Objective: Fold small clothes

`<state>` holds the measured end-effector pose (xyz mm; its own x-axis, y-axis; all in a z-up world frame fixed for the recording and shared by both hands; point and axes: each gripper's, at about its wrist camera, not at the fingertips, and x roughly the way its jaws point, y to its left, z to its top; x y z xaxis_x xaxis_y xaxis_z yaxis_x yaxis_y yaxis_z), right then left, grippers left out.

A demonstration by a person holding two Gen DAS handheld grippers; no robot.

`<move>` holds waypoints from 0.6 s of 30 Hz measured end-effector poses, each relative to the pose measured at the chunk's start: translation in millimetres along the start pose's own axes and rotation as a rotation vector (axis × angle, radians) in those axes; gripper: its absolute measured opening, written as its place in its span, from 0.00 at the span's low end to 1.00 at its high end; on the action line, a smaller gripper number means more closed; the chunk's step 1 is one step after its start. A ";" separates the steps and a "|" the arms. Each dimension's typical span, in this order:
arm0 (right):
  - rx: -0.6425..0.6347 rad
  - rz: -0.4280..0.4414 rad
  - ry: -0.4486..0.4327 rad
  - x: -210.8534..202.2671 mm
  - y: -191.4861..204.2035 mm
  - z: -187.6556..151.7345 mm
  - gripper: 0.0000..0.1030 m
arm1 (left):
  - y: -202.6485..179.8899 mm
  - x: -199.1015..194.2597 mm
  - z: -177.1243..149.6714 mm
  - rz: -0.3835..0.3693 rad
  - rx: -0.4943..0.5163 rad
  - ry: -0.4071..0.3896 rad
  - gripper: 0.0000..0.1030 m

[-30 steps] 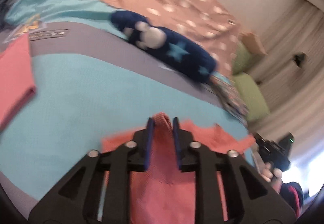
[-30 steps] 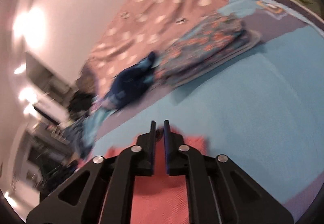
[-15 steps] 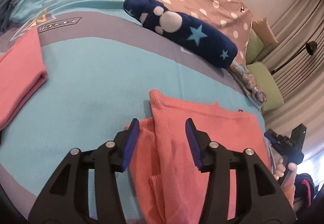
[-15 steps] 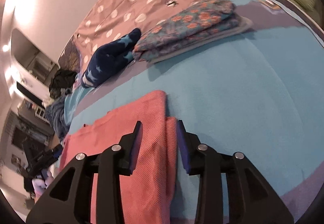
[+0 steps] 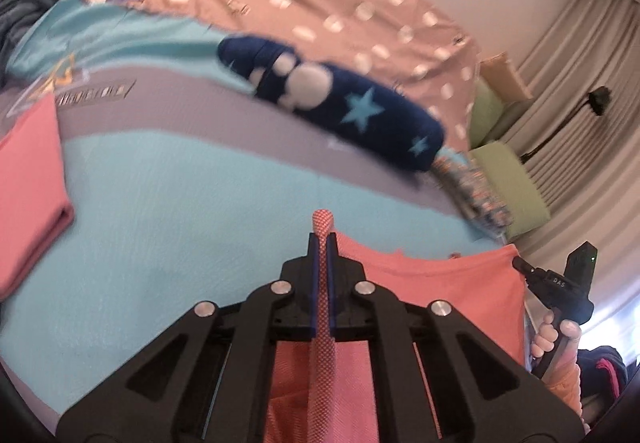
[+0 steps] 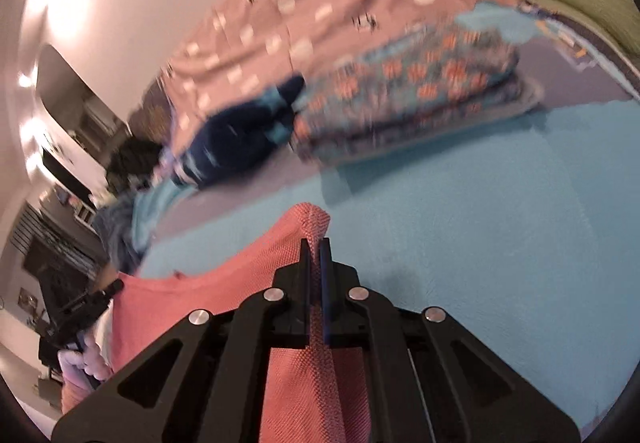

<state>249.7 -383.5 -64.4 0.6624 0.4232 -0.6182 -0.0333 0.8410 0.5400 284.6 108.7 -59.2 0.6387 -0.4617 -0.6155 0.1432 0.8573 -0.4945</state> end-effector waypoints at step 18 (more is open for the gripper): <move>-0.021 -0.095 0.059 -81.3 -28.5 -102.9 0.23 | 7.3 -79.8 -60.9 0.068 0.094 -0.014 0.33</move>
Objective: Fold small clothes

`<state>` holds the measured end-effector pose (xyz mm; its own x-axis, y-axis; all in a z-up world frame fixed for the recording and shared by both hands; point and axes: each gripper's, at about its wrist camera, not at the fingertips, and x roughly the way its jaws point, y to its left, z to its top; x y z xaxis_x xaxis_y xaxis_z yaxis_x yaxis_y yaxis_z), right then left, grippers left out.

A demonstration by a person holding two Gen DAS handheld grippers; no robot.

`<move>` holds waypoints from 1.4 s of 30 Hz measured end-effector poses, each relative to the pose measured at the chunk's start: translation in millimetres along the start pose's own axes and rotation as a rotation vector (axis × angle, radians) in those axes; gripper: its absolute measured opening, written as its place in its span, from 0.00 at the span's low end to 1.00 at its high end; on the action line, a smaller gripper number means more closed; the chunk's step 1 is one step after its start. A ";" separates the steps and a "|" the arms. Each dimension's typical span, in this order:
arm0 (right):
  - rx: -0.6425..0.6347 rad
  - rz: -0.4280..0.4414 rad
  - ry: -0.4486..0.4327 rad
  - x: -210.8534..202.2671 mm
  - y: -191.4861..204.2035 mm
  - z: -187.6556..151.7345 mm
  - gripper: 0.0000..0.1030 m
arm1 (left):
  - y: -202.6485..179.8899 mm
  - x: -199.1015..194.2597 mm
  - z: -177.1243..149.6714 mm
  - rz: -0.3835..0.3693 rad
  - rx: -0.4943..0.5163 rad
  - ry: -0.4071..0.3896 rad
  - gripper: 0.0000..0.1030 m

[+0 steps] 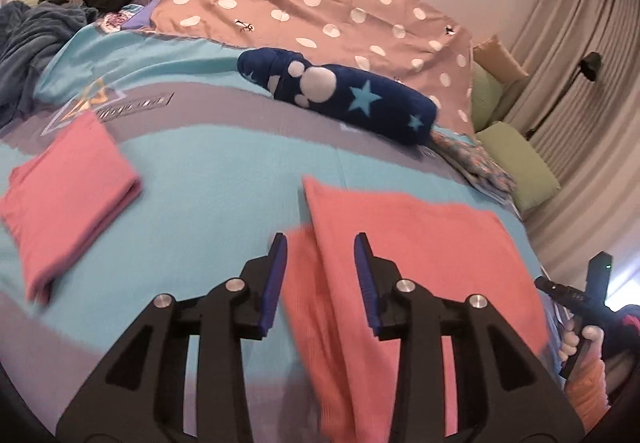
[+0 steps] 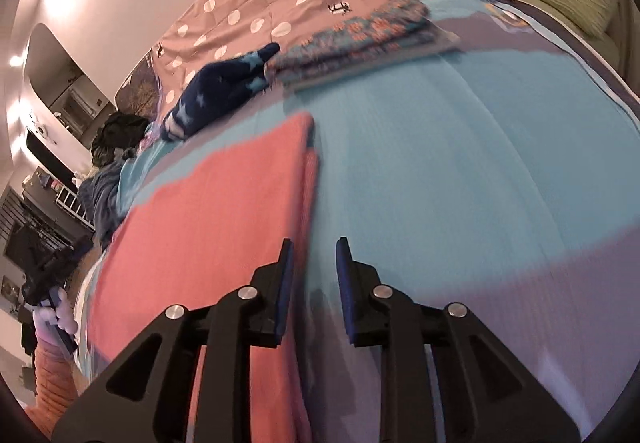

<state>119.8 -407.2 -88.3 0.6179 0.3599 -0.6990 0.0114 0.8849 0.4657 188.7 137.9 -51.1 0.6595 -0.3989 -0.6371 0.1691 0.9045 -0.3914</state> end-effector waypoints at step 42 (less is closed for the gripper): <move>0.034 0.005 -0.021 -53.3 18.9 -77.1 0.06 | -48.5 -61.2 -130.7 0.159 0.330 0.054 0.00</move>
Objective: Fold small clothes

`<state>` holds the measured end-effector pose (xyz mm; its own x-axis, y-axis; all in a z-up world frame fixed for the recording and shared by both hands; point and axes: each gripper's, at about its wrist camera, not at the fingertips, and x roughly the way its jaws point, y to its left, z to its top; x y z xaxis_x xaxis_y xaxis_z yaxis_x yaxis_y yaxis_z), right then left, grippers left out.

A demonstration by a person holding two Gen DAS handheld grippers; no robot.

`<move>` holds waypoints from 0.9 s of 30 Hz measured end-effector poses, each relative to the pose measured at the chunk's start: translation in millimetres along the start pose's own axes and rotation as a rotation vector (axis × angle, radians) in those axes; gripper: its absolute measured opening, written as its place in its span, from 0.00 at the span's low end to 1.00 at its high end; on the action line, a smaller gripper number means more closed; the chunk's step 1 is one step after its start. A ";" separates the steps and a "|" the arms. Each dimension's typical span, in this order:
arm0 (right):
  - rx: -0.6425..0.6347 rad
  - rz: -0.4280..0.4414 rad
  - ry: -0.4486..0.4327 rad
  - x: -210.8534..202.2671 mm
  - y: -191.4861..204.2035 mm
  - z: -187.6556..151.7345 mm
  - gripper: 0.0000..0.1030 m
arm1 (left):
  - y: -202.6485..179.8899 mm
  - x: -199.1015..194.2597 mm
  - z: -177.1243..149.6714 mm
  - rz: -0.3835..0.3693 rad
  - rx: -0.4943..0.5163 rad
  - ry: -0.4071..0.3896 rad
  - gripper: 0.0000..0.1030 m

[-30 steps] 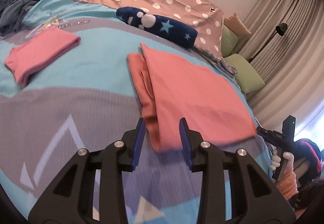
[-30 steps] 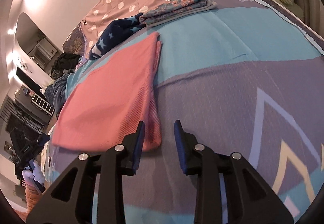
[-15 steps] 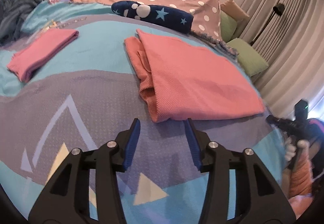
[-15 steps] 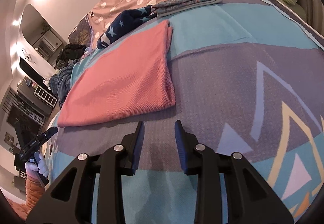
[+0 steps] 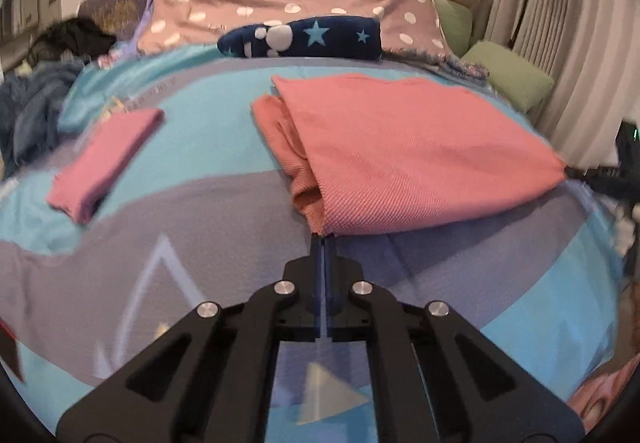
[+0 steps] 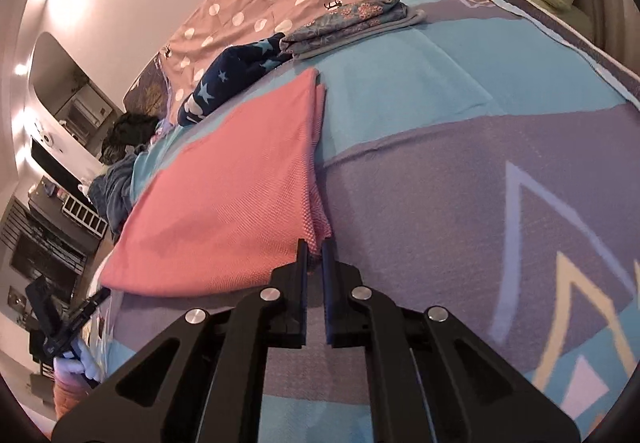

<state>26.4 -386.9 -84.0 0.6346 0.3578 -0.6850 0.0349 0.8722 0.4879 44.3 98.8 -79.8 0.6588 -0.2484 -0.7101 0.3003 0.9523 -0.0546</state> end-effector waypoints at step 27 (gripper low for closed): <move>-0.121 0.151 0.073 8.0 -9.0 -1.2 0.23 | -238.9 122.3 167.5 -0.373 0.172 0.234 0.35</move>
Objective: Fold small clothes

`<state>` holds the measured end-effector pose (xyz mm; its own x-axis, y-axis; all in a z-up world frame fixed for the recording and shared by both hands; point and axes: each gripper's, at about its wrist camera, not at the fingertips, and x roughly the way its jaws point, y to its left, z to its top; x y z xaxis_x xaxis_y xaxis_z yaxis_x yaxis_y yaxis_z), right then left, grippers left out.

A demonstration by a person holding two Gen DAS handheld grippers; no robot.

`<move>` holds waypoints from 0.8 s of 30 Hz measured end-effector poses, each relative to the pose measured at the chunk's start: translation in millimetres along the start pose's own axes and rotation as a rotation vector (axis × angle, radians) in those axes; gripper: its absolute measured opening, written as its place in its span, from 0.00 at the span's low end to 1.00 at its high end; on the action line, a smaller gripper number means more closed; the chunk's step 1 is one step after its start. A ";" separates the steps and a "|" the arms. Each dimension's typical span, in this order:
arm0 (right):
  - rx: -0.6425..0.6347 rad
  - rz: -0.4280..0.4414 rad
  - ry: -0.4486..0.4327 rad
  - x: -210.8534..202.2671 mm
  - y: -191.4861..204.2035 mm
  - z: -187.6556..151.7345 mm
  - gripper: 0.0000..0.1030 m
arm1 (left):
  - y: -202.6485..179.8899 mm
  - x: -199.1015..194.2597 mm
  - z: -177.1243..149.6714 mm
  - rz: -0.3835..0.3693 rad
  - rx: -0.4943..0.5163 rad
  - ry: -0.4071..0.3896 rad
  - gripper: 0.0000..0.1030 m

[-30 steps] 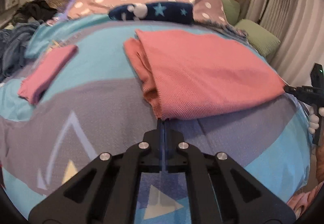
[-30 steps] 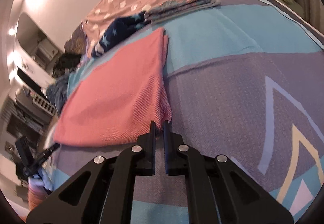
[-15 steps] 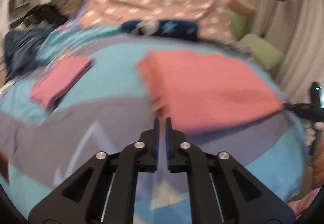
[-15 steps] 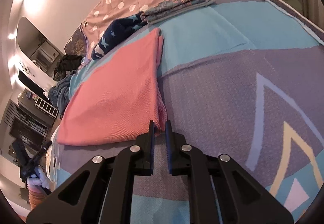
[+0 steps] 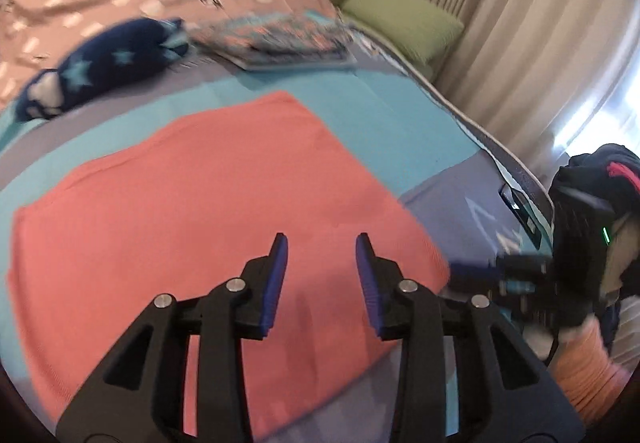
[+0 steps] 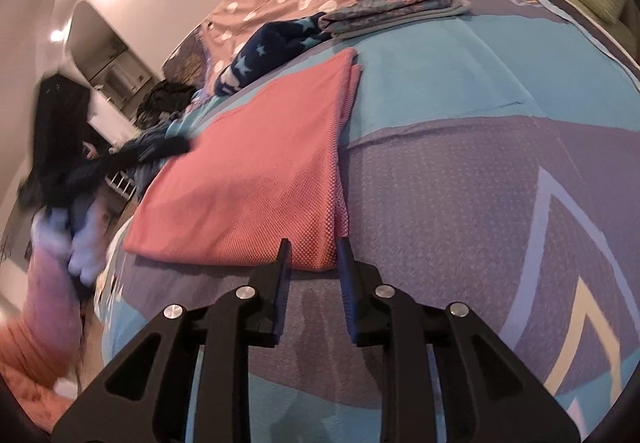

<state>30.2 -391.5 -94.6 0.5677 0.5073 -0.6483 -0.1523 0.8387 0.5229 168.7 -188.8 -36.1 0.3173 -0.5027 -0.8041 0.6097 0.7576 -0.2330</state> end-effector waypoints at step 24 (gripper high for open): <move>-0.285 0.316 0.260 30.2 -14.3 47.3 0.31 | -17.1 131.5 84.6 0.040 0.124 0.274 0.36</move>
<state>87.8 -397.5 -95.4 0.2429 0.7476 -0.6182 -0.5198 0.6384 0.5677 261.4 -303.1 -91.6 0.1452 -0.3297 -0.9329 0.6900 0.7095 -0.1434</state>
